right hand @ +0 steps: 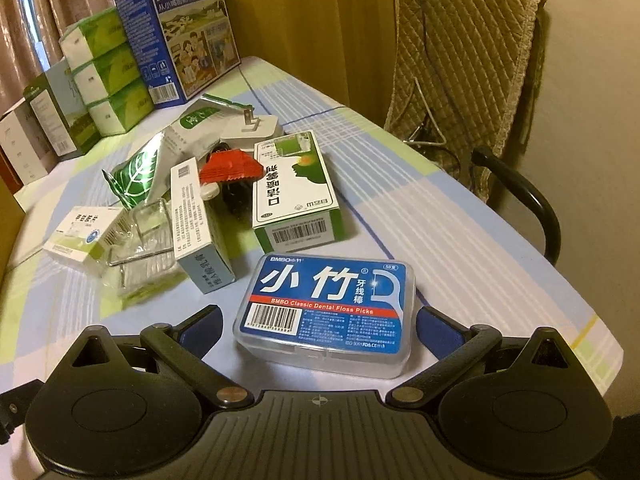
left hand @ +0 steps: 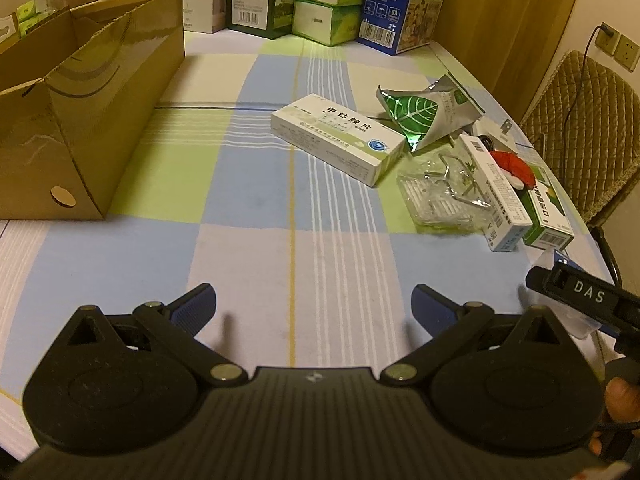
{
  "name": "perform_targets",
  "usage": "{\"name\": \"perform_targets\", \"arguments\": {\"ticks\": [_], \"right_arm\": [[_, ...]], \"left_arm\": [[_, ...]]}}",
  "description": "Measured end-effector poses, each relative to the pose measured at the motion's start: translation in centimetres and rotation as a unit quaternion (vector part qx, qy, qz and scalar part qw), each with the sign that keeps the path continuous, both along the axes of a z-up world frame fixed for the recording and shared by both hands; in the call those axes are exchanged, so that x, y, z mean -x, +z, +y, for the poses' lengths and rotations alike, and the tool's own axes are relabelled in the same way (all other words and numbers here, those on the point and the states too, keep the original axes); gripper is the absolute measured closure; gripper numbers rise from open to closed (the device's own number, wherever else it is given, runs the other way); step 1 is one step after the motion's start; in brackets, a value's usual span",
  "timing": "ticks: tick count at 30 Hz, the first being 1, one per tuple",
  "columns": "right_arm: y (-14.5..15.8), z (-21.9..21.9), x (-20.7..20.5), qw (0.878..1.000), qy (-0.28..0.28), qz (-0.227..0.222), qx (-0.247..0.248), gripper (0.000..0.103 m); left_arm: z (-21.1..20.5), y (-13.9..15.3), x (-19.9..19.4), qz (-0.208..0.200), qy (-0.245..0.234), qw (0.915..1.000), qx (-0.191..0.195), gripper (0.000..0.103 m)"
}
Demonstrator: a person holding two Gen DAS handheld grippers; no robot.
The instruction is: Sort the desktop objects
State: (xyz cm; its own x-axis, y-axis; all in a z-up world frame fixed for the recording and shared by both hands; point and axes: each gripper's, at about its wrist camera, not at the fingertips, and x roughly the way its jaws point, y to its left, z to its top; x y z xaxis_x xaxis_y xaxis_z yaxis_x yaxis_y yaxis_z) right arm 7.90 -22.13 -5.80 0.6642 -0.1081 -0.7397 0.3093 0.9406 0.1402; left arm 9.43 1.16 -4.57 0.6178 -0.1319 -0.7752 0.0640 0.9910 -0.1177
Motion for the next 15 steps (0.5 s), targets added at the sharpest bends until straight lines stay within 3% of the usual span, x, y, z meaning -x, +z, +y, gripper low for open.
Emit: {"name": "perform_targets", "arguments": {"ticks": [3, 15], "right_arm": [[0.0, 0.0, -0.2, 1.000, 0.009, -0.001, 0.012, 0.014], [1.3, -1.2, -0.9, 0.996, 0.082, -0.032, 0.018, 0.015]], "left_arm": [[-0.1, -0.1, -0.2, -0.001, -0.002, 1.0000, 0.002, 0.001], [-2.0, -0.2, -1.4, -0.031, -0.046, 0.9984, 0.006, 0.002]]}}
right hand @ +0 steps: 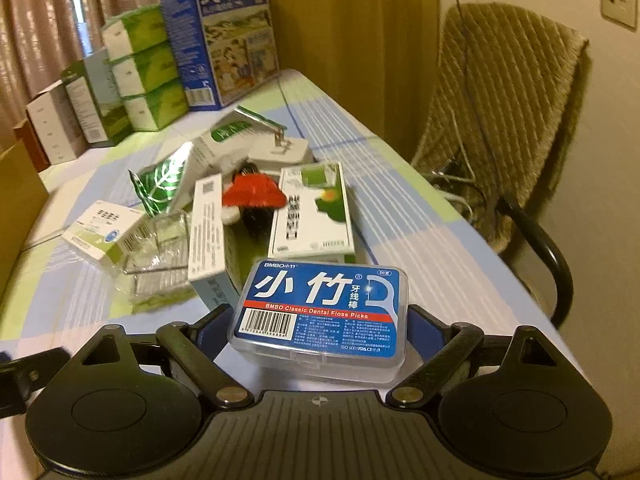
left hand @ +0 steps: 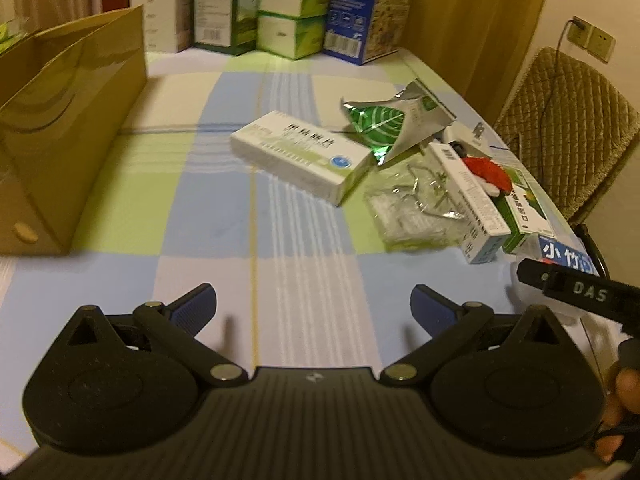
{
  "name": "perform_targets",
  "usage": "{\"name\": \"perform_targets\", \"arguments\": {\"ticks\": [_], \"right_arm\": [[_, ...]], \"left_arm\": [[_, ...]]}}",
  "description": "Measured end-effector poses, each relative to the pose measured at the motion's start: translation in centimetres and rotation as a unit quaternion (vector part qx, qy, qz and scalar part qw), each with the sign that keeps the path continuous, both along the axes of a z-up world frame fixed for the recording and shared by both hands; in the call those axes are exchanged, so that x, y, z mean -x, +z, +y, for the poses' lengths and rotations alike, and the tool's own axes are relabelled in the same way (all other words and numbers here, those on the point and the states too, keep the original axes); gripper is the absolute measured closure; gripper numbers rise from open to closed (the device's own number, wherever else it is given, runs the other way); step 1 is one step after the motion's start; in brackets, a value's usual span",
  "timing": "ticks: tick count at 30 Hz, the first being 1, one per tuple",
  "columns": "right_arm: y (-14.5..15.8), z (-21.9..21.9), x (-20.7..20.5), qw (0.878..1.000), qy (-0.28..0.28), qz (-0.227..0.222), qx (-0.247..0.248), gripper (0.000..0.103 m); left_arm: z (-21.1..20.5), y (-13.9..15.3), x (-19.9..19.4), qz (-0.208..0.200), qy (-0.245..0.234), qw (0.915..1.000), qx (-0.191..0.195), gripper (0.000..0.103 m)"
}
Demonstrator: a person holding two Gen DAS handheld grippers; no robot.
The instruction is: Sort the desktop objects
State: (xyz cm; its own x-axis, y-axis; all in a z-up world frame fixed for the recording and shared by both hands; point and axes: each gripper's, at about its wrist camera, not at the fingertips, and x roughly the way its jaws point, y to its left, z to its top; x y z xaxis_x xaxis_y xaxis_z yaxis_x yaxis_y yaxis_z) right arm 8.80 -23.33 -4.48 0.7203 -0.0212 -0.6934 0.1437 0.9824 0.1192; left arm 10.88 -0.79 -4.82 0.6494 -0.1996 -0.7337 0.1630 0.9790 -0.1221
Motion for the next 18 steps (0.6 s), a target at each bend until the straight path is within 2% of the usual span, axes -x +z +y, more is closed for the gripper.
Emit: {"name": "perform_targets", "arguments": {"ticks": [5, 11, 18], "right_arm": [[0.5, -0.9, -0.3, 1.000, 0.013, -0.002, -0.006, 0.015], [0.4, -1.4, -0.6, 1.000, 0.018, 0.001, -0.013, 0.015], [0.0, -1.9, -0.9, 1.000, 0.021, 0.006, -0.015, 0.015]], "left_arm": [[-1.8, 0.1, -1.1, -0.019, -0.037, 0.9991, 0.000, 0.010], [-4.9, -0.4, -2.7, -0.036, -0.088, 0.9953, -0.019, 0.029], [-7.4, -1.2, -4.2, -0.053, -0.132, 0.9888, -0.046, 0.031]]}}
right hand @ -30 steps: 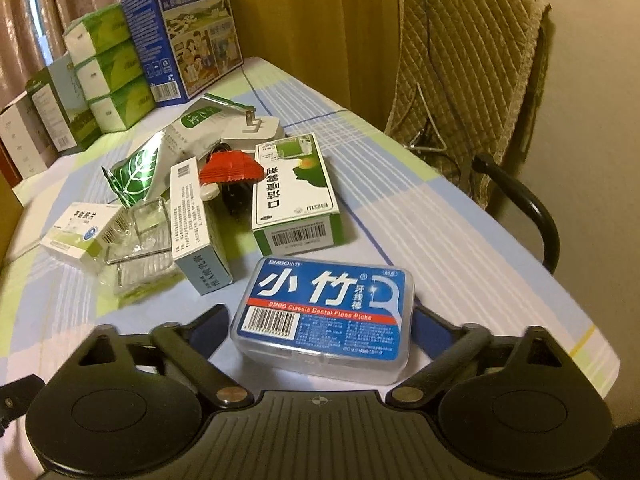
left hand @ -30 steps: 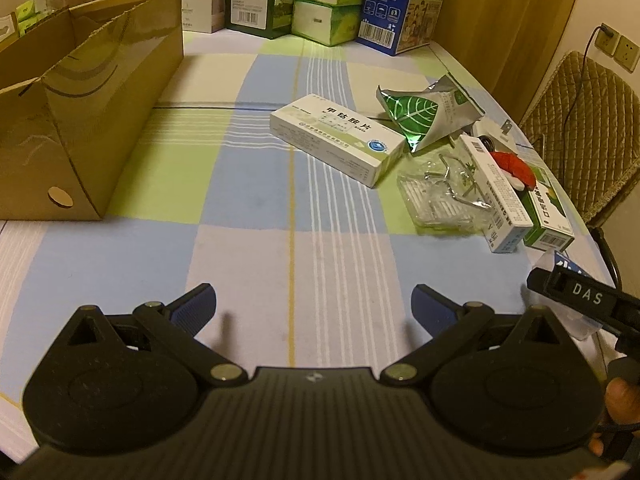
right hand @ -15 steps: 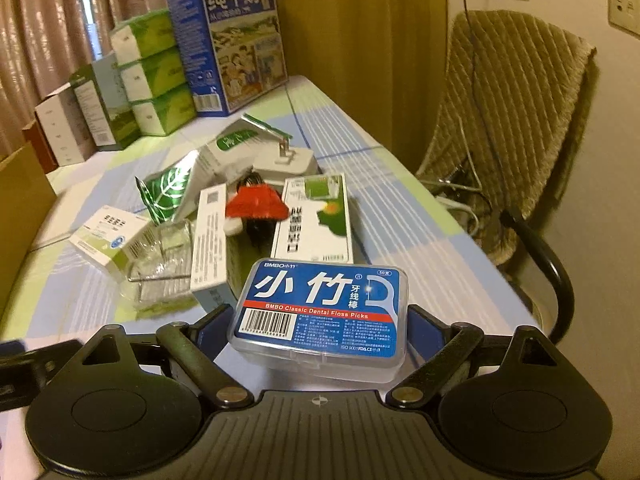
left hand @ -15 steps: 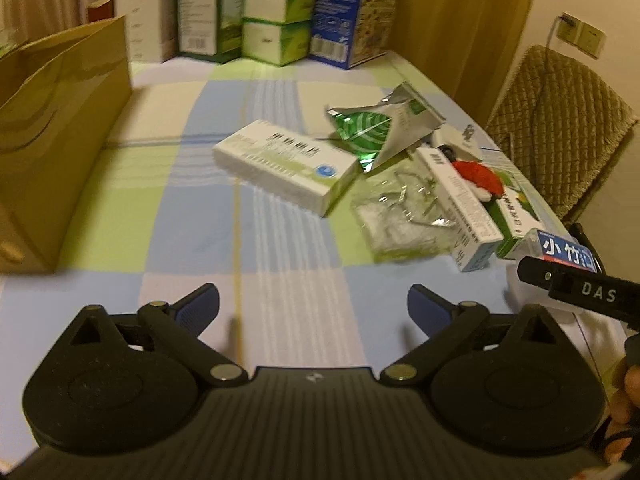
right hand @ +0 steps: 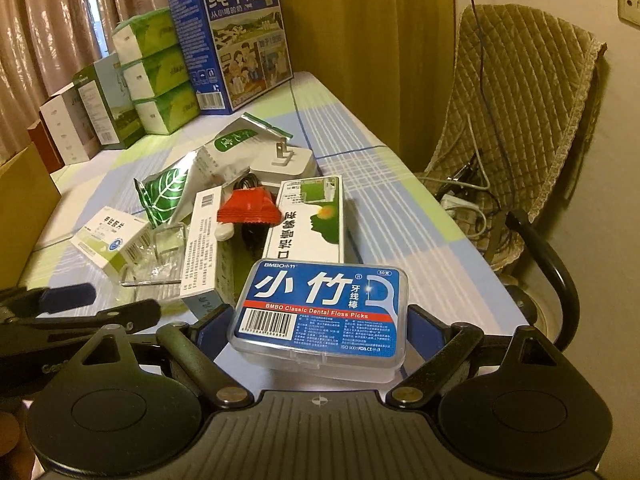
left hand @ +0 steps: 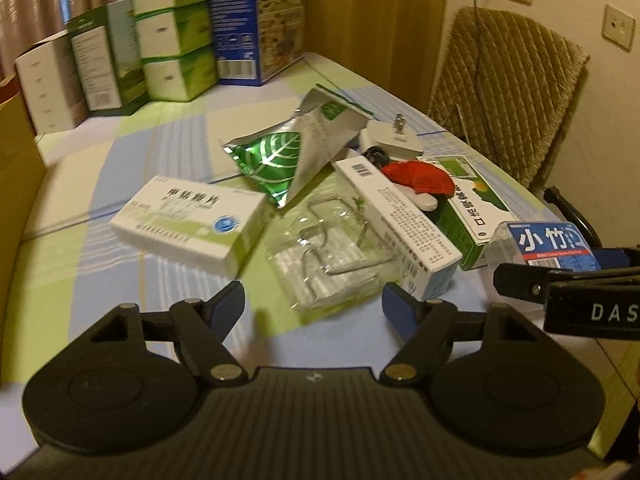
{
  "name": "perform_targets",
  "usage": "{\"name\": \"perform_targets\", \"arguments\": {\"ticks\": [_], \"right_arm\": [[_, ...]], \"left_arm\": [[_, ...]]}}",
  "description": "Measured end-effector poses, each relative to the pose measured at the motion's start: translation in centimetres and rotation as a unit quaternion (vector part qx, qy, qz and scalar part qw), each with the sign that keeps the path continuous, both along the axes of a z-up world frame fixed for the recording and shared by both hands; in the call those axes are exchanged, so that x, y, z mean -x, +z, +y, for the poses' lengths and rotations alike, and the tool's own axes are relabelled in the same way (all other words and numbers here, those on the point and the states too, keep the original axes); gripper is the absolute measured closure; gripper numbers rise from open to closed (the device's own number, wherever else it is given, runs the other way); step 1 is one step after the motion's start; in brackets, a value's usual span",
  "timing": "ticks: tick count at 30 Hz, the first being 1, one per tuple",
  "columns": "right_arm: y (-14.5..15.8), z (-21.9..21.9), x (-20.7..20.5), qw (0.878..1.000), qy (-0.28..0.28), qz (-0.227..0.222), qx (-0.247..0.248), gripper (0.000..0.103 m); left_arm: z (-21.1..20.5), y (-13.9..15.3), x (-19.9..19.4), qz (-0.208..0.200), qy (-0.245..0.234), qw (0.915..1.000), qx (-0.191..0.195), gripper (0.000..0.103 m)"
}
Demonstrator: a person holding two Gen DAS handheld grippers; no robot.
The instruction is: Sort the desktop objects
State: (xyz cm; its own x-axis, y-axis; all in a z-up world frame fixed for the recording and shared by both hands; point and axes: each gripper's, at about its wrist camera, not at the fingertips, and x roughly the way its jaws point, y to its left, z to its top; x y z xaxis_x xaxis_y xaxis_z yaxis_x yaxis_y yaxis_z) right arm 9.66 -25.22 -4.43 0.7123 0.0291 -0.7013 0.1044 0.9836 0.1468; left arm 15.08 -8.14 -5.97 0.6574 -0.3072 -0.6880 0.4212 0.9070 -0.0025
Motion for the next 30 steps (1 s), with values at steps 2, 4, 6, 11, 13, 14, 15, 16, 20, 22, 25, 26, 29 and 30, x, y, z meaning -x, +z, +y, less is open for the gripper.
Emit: {"name": "perform_targets", "arguments": {"ticks": [2, 4, 6, 11, 13, 14, 15, 16, 20, 22, 25, 26, 29, 30], "right_arm": [[0.0, -0.2, 0.0, 1.000, 0.001, 0.000, 0.000, 0.015], [0.0, -0.2, 0.0, 1.000, 0.006, -0.001, 0.001, 0.015], [0.1, -0.2, -0.1, 1.000, 0.012, -0.005, 0.007, 0.015], [0.0, -0.3, -0.4, 1.000, 0.018, -0.004, 0.005, 0.015], [0.0, -0.3, -0.5, 1.000, 0.019, -0.004, 0.006, 0.015], [0.0, -0.4, -0.5, 1.000, 0.019, -0.004, 0.005, 0.015], [0.0, -0.4, -0.5, 1.000, 0.019, -0.004, 0.006, 0.015], [0.1, -0.4, -0.5, 1.000, 0.019, -0.003, 0.006, 0.015], [0.1, -0.5, -0.6, 1.000, 0.019, -0.003, 0.007, 0.015], [0.1, -0.5, -0.6, 1.000, 0.020, -0.002, 0.006, 0.015], [0.0, -0.4, -0.3, 1.000, 0.023, -0.001, 0.005, 0.015], [0.0, -0.3, -0.2, 1.000, 0.025, -0.001, 0.006, 0.015], [0.2, 0.3, 0.6, 0.999, 0.033, -0.002, 0.009, 0.015], [0.2, 0.6, 1.0, 0.999, 0.037, -0.001, 0.009, 0.015]], "left_arm": [[-0.5, -0.1, -0.3, -0.005, -0.008, 1.0000, -0.003, 0.030], [-0.9, -0.2, -0.6, -0.008, -0.011, 0.9999, -0.002, 0.023], [-1.3, -0.3, -0.8, -0.010, -0.013, 0.9999, -0.002, 0.021], [-2.3, -0.6, -1.3, -0.008, -0.006, 0.9999, -0.002, 0.020], [-2.5, -0.9, -1.5, -0.010, 0.000, 0.9999, -0.005, 0.020], [-2.6, -1.0, -1.7, -0.010, 0.004, 0.9999, -0.005, 0.020], [-2.7, -1.0, -1.8, -0.010, 0.008, 0.9999, -0.004, 0.020], [-2.8, -1.1, -1.9, -0.010, 0.012, 0.9999, -0.004, 0.020], [-2.8, -1.3, -2.3, -0.007, 0.019, 0.9998, -0.004, 0.023], [-2.6, -1.2, -2.1, -0.004, 0.017, 0.9999, 0.001, 0.035], [-2.2, -1.0, -1.5, -0.003, 0.015, 0.9999, -0.001, 0.041], [-1.9, -0.9, -1.3, -0.001, 0.014, 0.9999, -0.001, 0.042], [-0.8, -0.5, -0.1, 0.008, 0.006, 0.9999, -0.003, 0.046], [-0.4, -0.4, 0.4, 0.011, 0.001, 0.9999, -0.005, 0.046]]}}
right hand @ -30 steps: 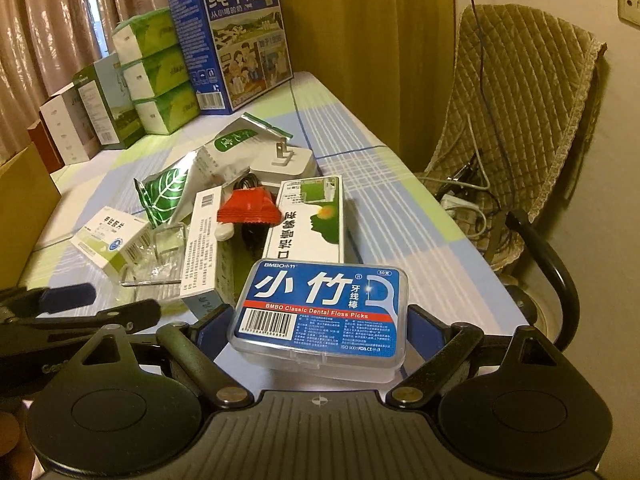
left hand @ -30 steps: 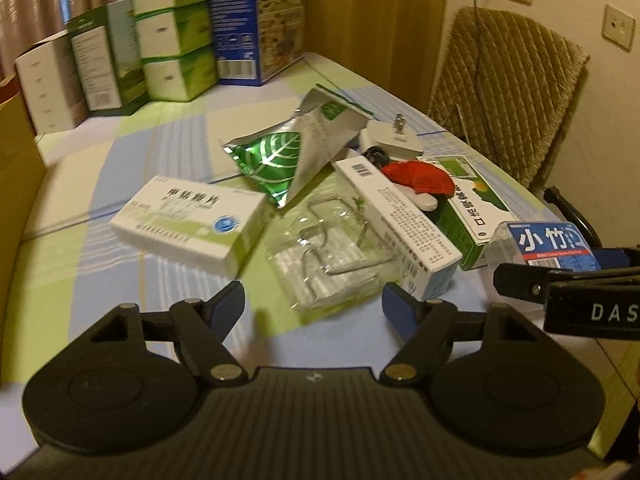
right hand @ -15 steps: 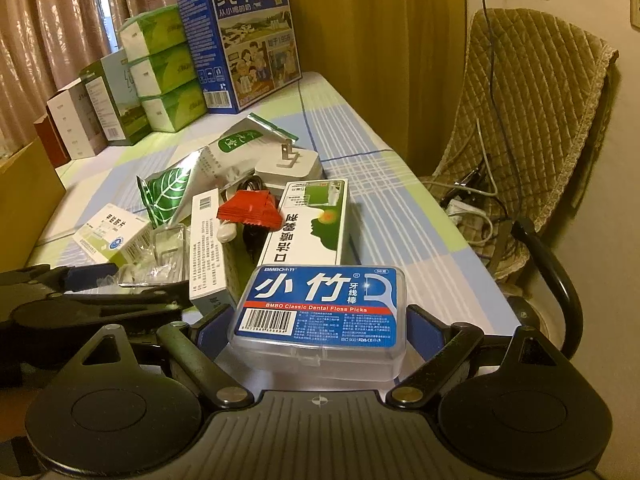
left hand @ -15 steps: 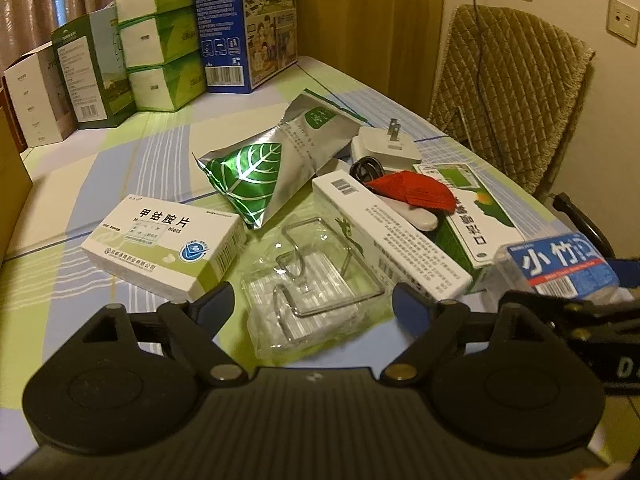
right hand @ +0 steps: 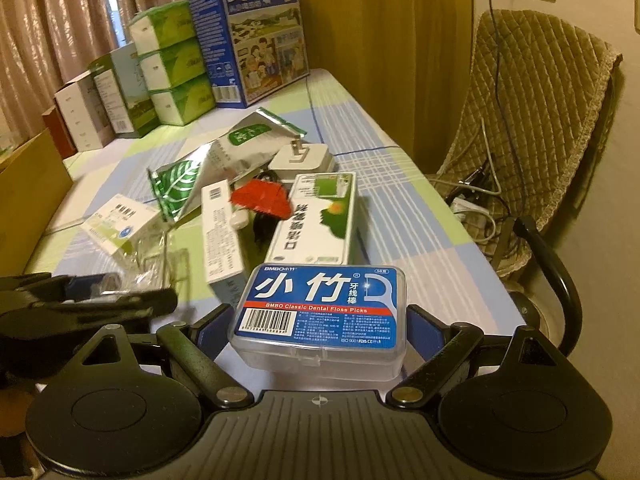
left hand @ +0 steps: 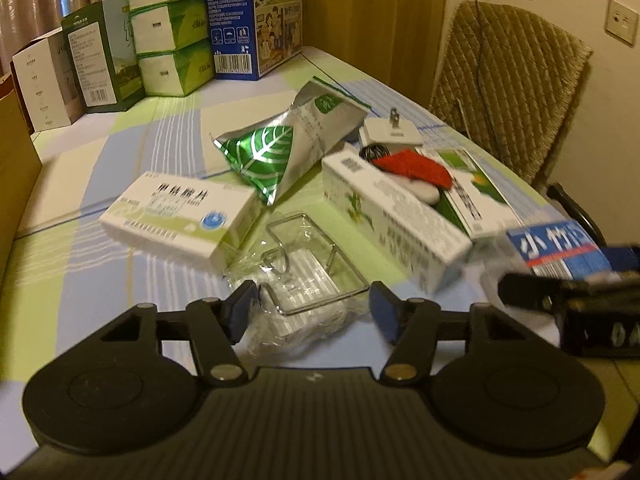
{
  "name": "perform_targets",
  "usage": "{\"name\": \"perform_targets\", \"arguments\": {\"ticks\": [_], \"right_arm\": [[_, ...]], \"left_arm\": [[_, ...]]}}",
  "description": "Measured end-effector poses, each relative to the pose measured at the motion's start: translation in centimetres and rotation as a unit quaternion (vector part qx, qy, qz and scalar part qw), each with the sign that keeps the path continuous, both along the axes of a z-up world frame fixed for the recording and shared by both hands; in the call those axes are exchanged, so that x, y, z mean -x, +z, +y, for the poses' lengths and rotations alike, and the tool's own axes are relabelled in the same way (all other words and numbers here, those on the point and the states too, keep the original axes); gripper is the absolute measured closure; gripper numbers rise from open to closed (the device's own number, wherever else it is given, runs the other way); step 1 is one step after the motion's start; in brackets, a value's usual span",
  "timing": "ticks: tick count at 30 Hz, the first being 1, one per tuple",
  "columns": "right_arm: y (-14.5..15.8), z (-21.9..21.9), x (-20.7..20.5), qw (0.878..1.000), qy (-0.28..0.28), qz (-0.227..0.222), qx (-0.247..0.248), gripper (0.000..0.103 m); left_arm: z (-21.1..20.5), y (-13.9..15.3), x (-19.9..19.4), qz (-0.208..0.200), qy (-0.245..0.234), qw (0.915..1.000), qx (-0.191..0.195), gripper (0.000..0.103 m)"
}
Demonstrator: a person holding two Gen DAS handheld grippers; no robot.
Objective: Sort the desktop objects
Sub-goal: 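Grasp the clear plastic hook package with the left tool while the right tool holds the floss box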
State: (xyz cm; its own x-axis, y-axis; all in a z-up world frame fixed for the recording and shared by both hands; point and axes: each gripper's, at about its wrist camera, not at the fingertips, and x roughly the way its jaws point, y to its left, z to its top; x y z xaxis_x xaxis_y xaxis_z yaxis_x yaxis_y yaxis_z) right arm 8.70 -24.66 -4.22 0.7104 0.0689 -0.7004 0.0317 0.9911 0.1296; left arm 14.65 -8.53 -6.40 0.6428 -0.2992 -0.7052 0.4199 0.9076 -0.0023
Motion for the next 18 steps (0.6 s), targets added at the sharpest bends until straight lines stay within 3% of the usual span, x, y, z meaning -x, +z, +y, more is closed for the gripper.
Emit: {"name": "perform_targets", "arguments": {"ticks": [5, 10, 14, 18], "right_arm": [[0.0, 1.5, 1.5, 1.000, 0.025, 0.004, 0.008, 0.015], [-0.5, 2.3, 2.3, 1.000, 0.028, 0.013, 0.003, 0.015], [-0.8, 2.4, 2.5, 0.999, 0.029, 0.015, 0.007, 0.015], [-0.9, 2.3, 2.3, 0.999, 0.033, 0.013, 0.011, 0.015]], "left_arm": [[2.9, 0.2, 3.3, 0.007, -0.029, 0.9995, -0.005, 0.045], [4.8, 0.1, 5.8, -0.018, 0.003, 0.9996, -0.023, 0.022], [4.7, -0.2, 6.7, -0.025, 0.032, 0.9990, -0.015, 0.022], [3.4, -0.7, 6.8, -0.054, 0.042, 0.9970, -0.037, 0.028]]}}
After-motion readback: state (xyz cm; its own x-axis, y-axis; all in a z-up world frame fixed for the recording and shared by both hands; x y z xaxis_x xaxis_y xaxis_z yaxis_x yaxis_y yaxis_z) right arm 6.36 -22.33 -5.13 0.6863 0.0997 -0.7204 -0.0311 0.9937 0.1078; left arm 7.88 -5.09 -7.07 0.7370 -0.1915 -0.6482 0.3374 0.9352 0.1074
